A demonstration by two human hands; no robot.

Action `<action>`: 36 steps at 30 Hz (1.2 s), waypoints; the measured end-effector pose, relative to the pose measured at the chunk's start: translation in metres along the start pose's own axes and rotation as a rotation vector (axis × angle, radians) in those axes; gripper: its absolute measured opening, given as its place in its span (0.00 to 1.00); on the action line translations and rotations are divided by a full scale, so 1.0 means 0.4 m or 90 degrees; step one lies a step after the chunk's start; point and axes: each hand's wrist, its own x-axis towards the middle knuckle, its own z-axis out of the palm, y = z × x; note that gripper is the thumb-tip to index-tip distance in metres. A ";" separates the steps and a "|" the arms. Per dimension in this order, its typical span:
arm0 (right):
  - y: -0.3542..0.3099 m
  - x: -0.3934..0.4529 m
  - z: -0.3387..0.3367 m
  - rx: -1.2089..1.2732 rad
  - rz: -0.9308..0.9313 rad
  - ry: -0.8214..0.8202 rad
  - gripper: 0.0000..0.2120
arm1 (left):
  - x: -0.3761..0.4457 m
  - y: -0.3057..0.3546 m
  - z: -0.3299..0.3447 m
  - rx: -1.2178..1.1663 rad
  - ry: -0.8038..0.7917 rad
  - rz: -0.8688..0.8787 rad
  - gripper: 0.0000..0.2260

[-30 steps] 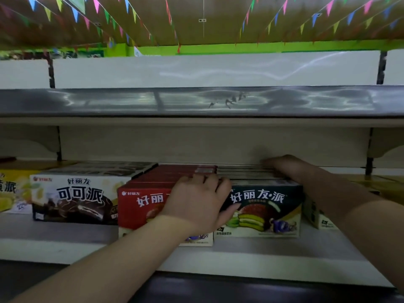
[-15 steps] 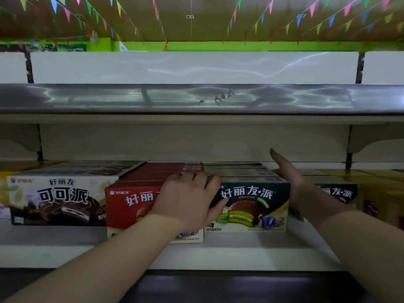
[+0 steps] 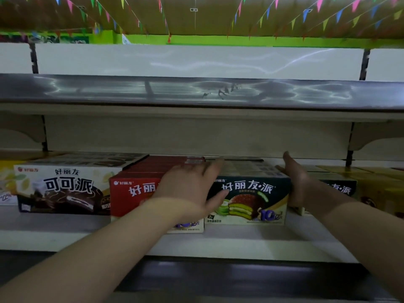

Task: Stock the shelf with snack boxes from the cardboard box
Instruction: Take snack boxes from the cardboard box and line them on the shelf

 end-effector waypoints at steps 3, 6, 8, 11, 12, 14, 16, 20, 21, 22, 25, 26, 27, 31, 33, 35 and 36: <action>0.016 -0.026 -0.018 0.021 -0.006 -0.059 0.34 | -0.004 -0.017 -0.043 0.024 -0.128 -0.049 0.40; 0.036 -0.049 0.017 0.039 -0.033 0.003 0.25 | -0.019 -0.038 -0.035 0.078 -0.190 -0.070 0.46; 0.042 -0.053 0.038 0.048 -0.051 0.031 0.22 | -0.024 -0.038 -0.029 0.058 -0.196 -0.077 0.46; 0.043 -0.046 0.039 0.051 -0.066 0.050 0.24 | -0.017 -0.034 -0.039 0.065 -0.211 -0.074 0.46; 0.044 -0.044 0.031 0.059 -0.063 0.048 0.24 | -0.019 -0.034 -0.048 0.052 -0.221 -0.071 0.46; 0.042 -0.057 0.011 0.078 -0.079 0.035 0.25 | -0.042 -0.045 -0.066 -0.053 -0.181 -0.074 0.42; 0.036 -0.070 -0.013 0.086 -0.107 0.054 0.28 | -0.074 -0.081 -0.082 -0.223 -0.027 -0.113 0.36; 0.056 -0.116 0.002 0.003 -0.146 0.152 0.24 | -0.140 -0.173 -0.061 -0.396 0.266 -0.394 0.19; 0.072 -0.131 0.025 -0.039 -0.150 0.179 0.21 | -0.158 -0.190 -0.054 -0.413 0.263 -0.454 0.18; 0.081 -0.138 0.042 -0.096 -0.168 0.217 0.20 | -0.173 -0.202 -0.043 -0.421 0.238 -0.506 0.20; 0.104 -0.158 0.089 -0.211 -0.255 0.300 0.22 | -0.219 -0.238 -0.013 -0.490 0.082 -0.562 0.27; 0.106 -0.178 0.102 -0.272 -0.297 0.319 0.25 | -0.231 -0.254 -0.008 -0.553 0.013 -0.541 0.27; 0.116 -0.194 0.111 -0.297 -0.342 0.324 0.27 | -0.238 -0.262 -0.004 -0.617 -0.052 -0.511 0.27; 0.213 -0.252 0.191 -0.371 -0.487 0.332 0.16 | -0.247 -0.284 0.000 -0.633 -0.144 -0.428 0.24; 0.261 -0.274 0.247 -0.507 -0.422 0.212 0.14 | -0.240 -0.281 -0.001 -0.549 -0.125 -0.384 0.21; 0.278 -0.270 0.282 -0.644 -0.354 0.151 0.15 | -0.234 -0.286 -0.002 -0.496 -0.098 -0.344 0.20; 0.277 -0.266 0.293 -0.694 -0.330 0.144 0.13 | -0.233 -0.289 0.001 -0.490 -0.089 -0.332 0.20</action>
